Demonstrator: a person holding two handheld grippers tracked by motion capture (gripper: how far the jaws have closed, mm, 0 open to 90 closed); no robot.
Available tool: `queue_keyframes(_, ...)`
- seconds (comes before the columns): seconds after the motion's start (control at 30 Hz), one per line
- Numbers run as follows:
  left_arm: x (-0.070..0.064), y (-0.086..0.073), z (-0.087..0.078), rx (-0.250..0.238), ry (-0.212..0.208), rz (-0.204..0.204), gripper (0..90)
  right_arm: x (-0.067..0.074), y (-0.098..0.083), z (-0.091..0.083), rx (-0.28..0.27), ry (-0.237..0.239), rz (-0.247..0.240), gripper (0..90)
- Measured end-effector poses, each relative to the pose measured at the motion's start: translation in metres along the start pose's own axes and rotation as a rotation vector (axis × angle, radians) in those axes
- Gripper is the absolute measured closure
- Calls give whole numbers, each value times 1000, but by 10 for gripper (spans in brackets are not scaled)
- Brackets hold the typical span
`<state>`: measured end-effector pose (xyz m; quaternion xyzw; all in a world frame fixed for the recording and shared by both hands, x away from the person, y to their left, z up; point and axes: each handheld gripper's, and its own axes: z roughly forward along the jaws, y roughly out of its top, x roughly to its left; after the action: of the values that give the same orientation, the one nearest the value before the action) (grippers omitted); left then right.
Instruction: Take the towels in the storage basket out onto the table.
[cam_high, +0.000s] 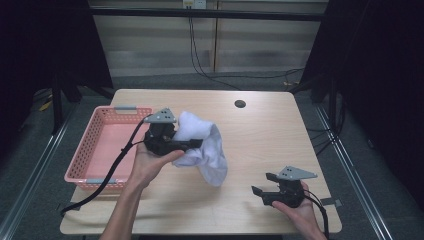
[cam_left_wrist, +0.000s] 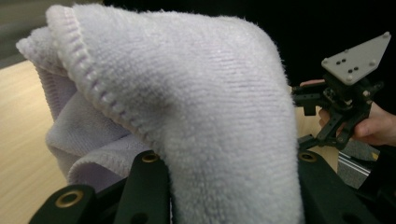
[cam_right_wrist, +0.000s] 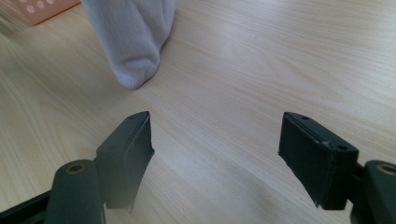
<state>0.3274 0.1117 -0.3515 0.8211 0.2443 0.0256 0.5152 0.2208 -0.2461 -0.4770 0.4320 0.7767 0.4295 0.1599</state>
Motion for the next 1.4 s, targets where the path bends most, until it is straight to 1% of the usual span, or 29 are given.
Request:
queue_keyframes(0.07, -1, -4, 7, -2, -15, -4, 629, 0, 0, 0, -4, 1, 9, 254)
queue_keyframes(0.17, -3, -9, 15, 12, -11, 1, 622, 0, 1, -1, -8, -3, 11, 254)
queue_keyframes(0.3, -5, -21, 24, 9, -12, 8, 608, 1, 6, -4, -17, -9, 5, 253)
queue_keyframes(0.33, -6, -25, 26, 13, -11, 12, 609, 3, 10, -5, -29, -9, -8, 253)
queue_keyframes(0.4, -9, -29, 32, 33, -12, 24, 610, 4, 12, -6, -33, -9, -14, 253)
queue_keyframes(0.43, -10, -32, 36, 35, -12, 30, 609, 5, 15, -7, -38, -10, -27, 254)
queue_keyframes(0.5, -12, -35, 42, 39, -18, 26, 607, 8, 23, -10, -58, -13, -45, 253)
queue_keyframes(0.53, -12, -37, 44, 38, -28, 35, 606, 10, 27, -11, -68, -10, -53, 252)
queue_keyframes(0.6, -13, -42, 49, 43, -32, 23, 601, 12, 35, -12, -89, -1, -60, 249)
queue_keyframes(0.63, -14, -45, 51, 56, -34, 25, 581, 13, 41, -12, -105, -1, -63, 248)
queue_keyframes(0.67, -13, -49, 54, 67, -27, 26, 581, 13, 41, -12, -105, -1, -63, 248)
queue_keyframes(0.7, -12, -53, 57, 72, -30, 3, 569, 14, 44, -12, -113, 5, -67, 247)
queue_keyframes(0.73, -11, -57, 59, 78, -31, -7, 545, 14, 46, -10, -114, 4, -65, 246)
queue_keyframes(0.8, -9, -64, 62, 91, -17, -24, 526, 14, 48, -7, -115, 12, -66, 246)
queue_keyframes(0.83, -9, -69, 64, 89, -5, -19, 507, 14, 48, -5, -115, 13, -66, 246)
queue_keyframes(0.87, -8, -71, 65, 89, -9, -20, 483, 15, 49, -3, -110, 16, -63, 246)
queue_keyframes(0.9, -7, -74, 65, 89, -11, -33, 448, 15, 49, -2, -110, 20, -70, 245)
queue_keyframes(0.93, -4, -77, 64, 86, -9, -47, 390, 15, 50, 0, -106, 18, -68, 244)
queue_keyframes(0.97, -2, -79, 64, 94, -9, -54, 335, 14, 51, 1, -101, 21, -70, 243)
queue_keyframes(1.0, 0, -80, 63, 104, 2, -57, 283, 14, 52, 3, -95, 21, -75, 242)
queue_keyframes(1.03, 1, -82, 61, 114, 13, -55, 250, 14, 54, 4, -93, 20, -79, 242)
queue_keyframes(1.07, 3, -84, 58, 119, 8, -64, 220, 14, 55, 6, -93, 24, -80, 240)
queue_keyframes(1.13, 5, -87, 52, 109, 10, -62, 205, 15, 60, 8, -103, 31, -74, 238)
queue_keyframes(1.17, 6, -89, 50, 102, 14, -67, 188, 16, 62, 9, -112, 38, -74, 237)
queue_keyframes(1.2, 7, -90, 48, 99, 16, -65, 165, 17, 63, 12, -110, 47, -73, 233)
queue_keyframes(1.23, 7, -91, 47, 111, 28, -67, 158, 18, 64, 14, -108, 52, -77, 231)
queue_keyframes(1.3, 7, -93, 46, 113, 29, -61, 154, 24, 68, 23, -96, 70, -92, 227)
queue_keyframes(1.37, 7, -95, 44, 129, 30, -55, 163, 31, 74, 31, -91, 82, -113, 223)
queue_keyframes(1.4, 7, -96, 43, 124, 28, -65, 161, 35, 78, 35, -94, 97, -123, 224)
